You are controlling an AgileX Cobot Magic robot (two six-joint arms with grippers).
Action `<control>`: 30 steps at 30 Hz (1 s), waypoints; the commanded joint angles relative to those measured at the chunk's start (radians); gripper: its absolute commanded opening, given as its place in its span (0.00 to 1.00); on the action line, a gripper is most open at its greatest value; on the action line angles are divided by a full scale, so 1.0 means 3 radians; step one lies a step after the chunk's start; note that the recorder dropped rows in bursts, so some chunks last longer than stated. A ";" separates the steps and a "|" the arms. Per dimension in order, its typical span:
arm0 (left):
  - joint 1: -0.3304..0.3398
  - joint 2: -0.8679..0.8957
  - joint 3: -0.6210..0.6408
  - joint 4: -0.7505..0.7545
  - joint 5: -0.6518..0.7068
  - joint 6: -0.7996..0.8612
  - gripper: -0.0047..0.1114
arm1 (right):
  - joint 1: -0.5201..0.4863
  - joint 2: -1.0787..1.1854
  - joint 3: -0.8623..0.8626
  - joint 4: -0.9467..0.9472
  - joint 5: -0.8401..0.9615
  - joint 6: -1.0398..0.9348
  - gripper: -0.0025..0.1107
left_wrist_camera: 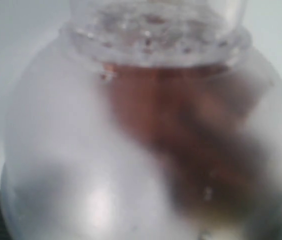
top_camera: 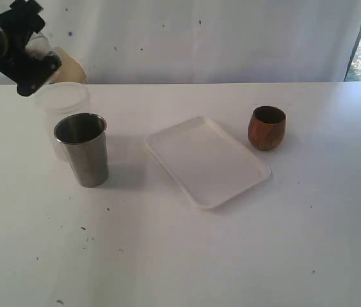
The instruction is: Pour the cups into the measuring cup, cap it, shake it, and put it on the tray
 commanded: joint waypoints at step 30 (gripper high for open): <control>-0.0011 -0.0060 -0.0022 0.0036 0.0019 0.0117 0.04 | -0.0020 -0.0015 0.0024 -0.0030 -0.0010 0.0014 0.02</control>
